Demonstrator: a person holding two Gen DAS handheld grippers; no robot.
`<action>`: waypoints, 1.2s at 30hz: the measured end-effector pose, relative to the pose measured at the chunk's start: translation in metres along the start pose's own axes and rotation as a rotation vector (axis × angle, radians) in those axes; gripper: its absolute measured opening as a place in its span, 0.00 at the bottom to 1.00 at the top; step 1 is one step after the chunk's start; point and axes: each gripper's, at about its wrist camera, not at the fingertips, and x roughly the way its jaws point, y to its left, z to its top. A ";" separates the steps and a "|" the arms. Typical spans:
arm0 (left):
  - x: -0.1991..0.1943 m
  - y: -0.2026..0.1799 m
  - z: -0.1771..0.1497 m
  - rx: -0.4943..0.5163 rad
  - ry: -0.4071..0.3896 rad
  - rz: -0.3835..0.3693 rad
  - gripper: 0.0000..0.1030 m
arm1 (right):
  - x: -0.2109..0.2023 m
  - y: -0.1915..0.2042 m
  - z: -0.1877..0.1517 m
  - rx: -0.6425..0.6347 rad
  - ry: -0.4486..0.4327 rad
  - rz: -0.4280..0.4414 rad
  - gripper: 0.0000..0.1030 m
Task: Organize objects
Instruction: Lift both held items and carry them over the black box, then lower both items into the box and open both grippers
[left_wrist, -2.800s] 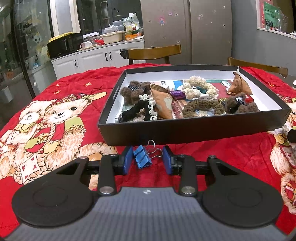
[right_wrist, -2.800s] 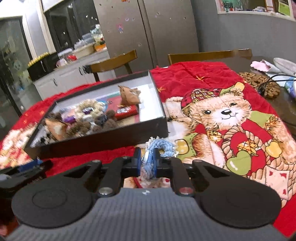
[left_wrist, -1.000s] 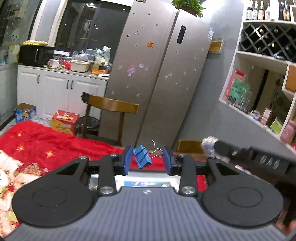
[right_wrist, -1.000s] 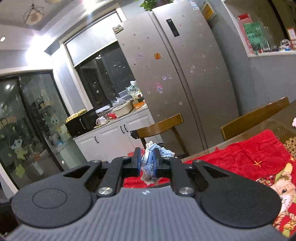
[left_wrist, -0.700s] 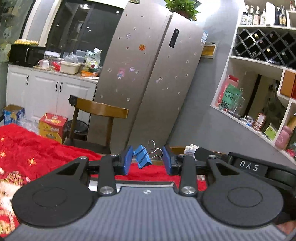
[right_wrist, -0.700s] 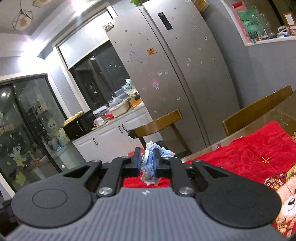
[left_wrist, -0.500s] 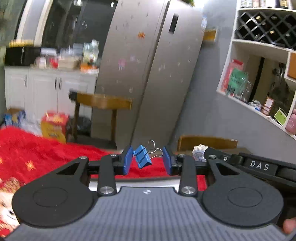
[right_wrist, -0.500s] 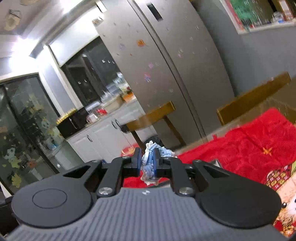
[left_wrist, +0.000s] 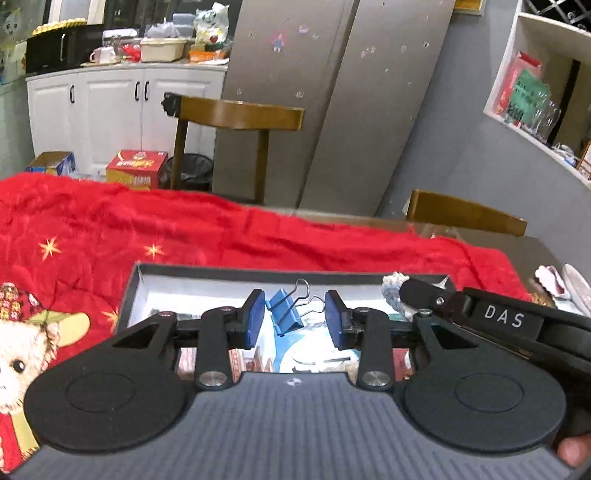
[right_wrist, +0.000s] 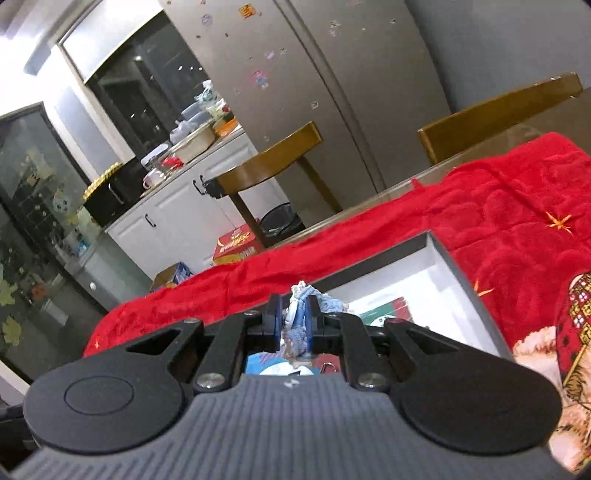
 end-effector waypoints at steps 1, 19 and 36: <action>0.004 -0.001 -0.002 0.003 0.007 -0.002 0.40 | 0.002 0.002 -0.003 -0.014 -0.004 -0.010 0.14; 0.041 0.008 -0.020 -0.021 0.120 0.119 0.40 | 0.019 -0.003 -0.012 -0.020 0.049 -0.058 0.14; 0.040 -0.003 -0.020 0.039 0.118 0.213 0.41 | 0.019 -0.005 -0.009 -0.032 0.052 -0.049 0.19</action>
